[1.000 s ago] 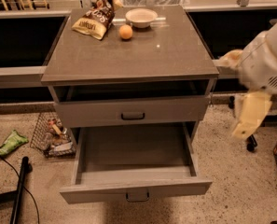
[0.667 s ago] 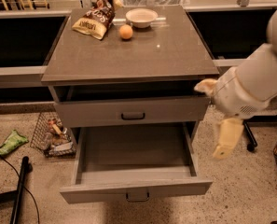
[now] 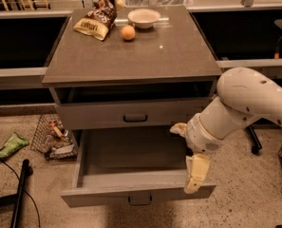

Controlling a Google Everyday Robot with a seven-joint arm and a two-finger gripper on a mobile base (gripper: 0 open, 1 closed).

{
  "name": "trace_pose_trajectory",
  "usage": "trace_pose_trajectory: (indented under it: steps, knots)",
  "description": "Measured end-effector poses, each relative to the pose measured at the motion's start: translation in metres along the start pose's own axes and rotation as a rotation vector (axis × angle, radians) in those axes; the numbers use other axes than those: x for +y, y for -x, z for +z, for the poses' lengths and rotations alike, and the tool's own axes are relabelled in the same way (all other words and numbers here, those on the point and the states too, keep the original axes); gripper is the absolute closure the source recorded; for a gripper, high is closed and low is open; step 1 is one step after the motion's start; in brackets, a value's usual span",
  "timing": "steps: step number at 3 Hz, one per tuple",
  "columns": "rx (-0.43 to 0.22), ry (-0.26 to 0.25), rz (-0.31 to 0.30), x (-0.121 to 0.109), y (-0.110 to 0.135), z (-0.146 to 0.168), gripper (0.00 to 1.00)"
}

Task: Close middle drawer

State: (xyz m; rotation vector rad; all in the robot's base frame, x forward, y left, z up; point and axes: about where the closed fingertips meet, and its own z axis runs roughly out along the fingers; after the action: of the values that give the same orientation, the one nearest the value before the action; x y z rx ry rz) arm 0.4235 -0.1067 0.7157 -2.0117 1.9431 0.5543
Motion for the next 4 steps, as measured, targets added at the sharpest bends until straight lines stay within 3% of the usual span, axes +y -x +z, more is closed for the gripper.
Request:
trace_pose_trajectory:
  steps: [1,2,4]
  knots:
    - [0.0,0.0,0.0,0.0,0.0,0.0,0.0]
    - [0.011,0.03,0.027,-0.001,-0.02,0.03,0.0]
    - [0.031,0.108,0.083,0.006,-0.089,0.123,0.0]
